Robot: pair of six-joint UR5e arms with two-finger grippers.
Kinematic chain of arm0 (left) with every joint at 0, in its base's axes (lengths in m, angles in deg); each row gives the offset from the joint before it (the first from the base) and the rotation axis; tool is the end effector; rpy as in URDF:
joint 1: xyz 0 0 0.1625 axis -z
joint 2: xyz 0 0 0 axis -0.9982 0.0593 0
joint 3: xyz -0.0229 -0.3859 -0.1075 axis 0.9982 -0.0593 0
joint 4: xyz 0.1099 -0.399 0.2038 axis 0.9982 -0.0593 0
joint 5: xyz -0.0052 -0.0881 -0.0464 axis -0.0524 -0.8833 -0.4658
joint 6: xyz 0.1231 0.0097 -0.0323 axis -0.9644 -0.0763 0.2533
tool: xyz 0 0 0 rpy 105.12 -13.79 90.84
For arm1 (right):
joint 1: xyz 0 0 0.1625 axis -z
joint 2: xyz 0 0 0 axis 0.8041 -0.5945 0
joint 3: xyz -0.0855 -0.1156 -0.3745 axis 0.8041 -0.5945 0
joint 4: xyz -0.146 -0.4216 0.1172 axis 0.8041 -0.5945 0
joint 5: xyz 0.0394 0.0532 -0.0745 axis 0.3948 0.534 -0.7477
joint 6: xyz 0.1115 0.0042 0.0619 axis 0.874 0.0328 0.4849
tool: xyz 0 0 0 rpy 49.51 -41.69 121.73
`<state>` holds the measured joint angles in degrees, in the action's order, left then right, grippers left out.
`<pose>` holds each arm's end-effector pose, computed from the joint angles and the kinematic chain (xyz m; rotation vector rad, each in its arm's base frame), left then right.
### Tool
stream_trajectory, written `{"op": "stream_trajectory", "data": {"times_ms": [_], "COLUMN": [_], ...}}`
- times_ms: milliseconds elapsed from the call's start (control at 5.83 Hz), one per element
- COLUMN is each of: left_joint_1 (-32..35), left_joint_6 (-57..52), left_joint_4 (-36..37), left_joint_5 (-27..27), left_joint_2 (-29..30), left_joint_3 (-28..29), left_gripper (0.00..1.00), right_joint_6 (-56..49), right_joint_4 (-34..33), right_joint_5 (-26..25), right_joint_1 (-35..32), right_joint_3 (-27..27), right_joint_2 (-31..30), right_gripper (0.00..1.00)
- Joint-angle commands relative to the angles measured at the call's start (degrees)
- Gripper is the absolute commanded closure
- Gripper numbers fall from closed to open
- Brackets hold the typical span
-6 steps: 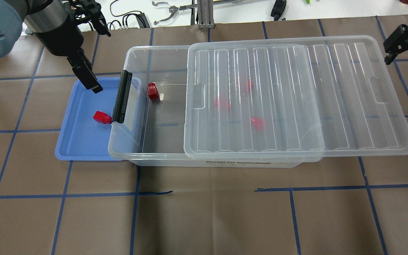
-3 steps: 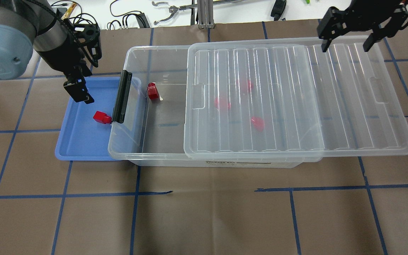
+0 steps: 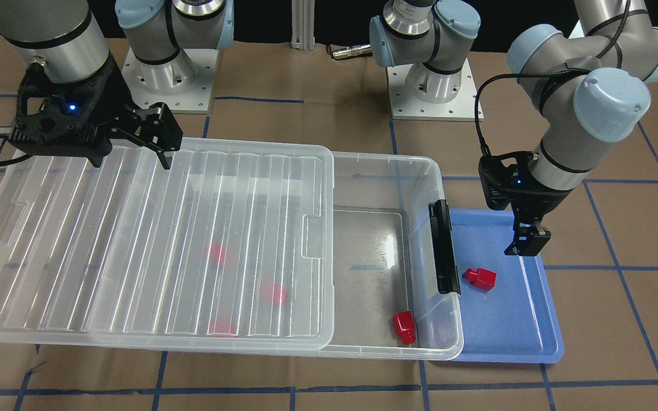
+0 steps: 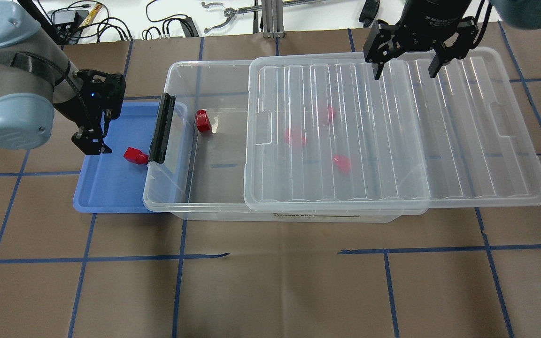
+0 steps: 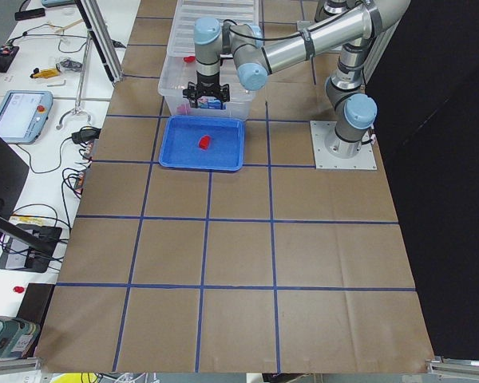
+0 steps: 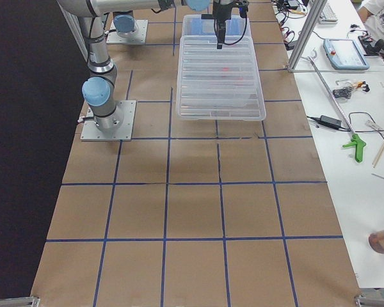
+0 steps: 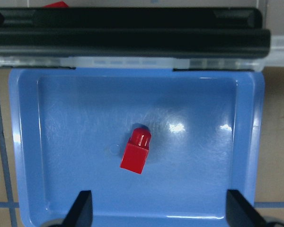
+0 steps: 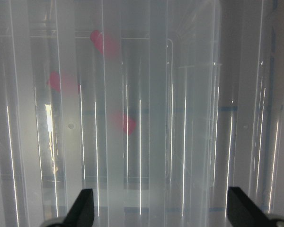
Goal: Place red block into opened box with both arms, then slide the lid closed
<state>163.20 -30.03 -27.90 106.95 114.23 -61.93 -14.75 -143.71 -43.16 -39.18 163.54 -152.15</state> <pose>0.0037 -0.5881 0.2611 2.2195 2.1395 -0.0434 0.1608 -0.5827 0.4652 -0.0219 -3.1411 0.0194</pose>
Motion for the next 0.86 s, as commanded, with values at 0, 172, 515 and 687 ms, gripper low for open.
{"op": "stream_trajectory", "data": {"times_ms": [0, 172, 515, 687], "left_joint_1": [-0.7, -0.5, -0.7, -0.7], "left_joint_6": [-1.4, -1.5, -1.5, -1.4], "left_joint_4": [6.8, 10.9, 15.5, 15.4], "left_joint_5": [0.0, 0.0, 0.0, -0.1], "left_joint_2": [5.4, 8.6, 13.6, 15.3], "left_joint_3": [-0.5, -0.5, -0.2, -0.3], "left_gripper": [0.01, 0.01, 0.01, 0.01], "right_joint_6": [0.2, 0.2, 1.1, 1.1], "right_joint_4": [0.3, 2.2, 2.2, 2.2], "right_joint_5": [-0.3, -0.3, -0.6, -0.7], "right_joint_1": [-0.6, -0.6, -1.1, -1.2], "right_joint_3": [0.3, 0.3, 1.3, 1.3], "right_joint_2": [-0.1, -0.2, -1.0, -1.6], "right_gripper": [0.00, 0.00, 0.00, 0.00]}}
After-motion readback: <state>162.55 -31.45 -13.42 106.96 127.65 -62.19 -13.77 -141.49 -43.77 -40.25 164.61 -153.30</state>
